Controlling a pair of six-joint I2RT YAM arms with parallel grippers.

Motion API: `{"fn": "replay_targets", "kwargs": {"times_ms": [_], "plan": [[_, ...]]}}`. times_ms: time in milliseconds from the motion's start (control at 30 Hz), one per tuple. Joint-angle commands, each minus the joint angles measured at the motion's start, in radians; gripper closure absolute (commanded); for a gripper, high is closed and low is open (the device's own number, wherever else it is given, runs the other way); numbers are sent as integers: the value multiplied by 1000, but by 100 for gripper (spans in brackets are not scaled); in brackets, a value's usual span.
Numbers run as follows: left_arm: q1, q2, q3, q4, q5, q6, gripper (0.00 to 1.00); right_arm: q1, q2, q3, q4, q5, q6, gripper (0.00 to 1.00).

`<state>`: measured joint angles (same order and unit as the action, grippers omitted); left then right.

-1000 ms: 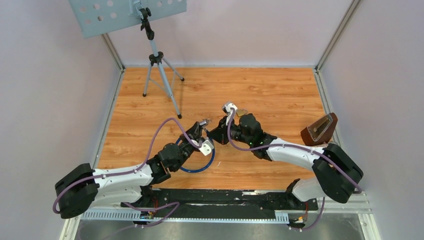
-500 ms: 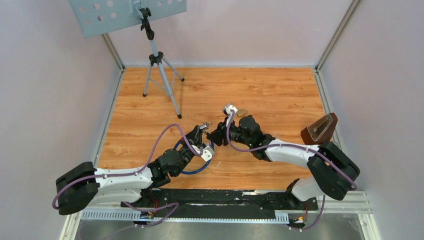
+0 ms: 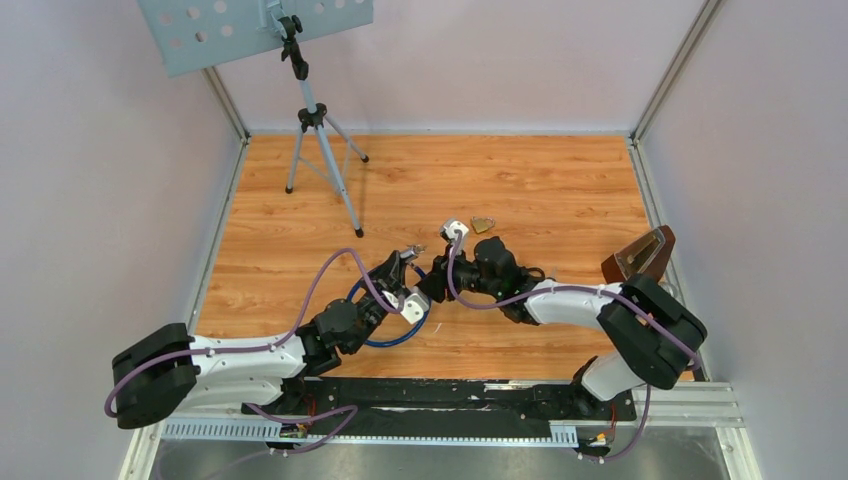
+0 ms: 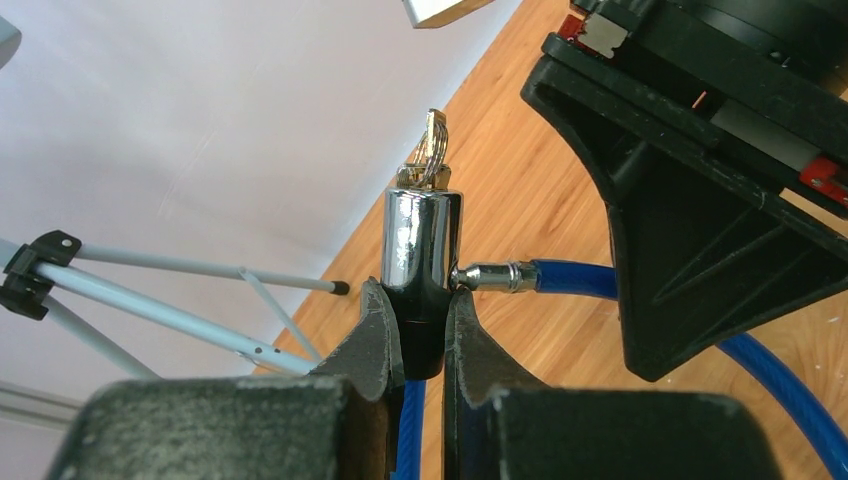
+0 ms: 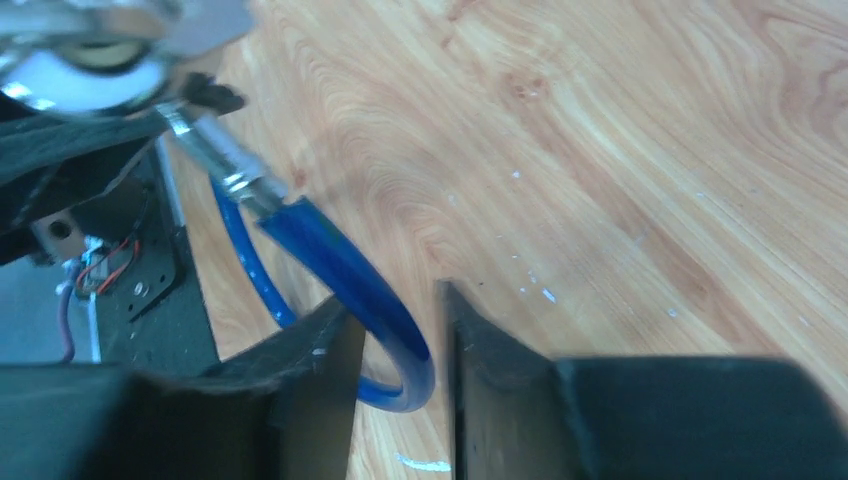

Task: Lock with the key
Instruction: Lock the lock.

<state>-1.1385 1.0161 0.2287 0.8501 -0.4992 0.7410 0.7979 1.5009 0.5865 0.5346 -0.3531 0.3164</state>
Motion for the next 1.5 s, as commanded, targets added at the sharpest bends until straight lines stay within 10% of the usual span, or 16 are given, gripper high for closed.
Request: {"fn": "replay_targets", "kwargs": {"times_ms": [0,100,533,1133,1467], "plan": [[-10,-14,7,95,11,-43,100,3,-8,20,66,-86,-21,76],[-10,-33,13,74,8,-60,100,3,-42,74,-32,-131,52,100],[21,-9,93,-53,179,-113,100,12,-285,183,-295,-202,295,100],[21,-66,157,-254,392,-150,100,11,-303,203,-228,99,141,100],[21,-168,261,-543,438,-148,59,12,-384,52,-45,141,-94,100]]}}
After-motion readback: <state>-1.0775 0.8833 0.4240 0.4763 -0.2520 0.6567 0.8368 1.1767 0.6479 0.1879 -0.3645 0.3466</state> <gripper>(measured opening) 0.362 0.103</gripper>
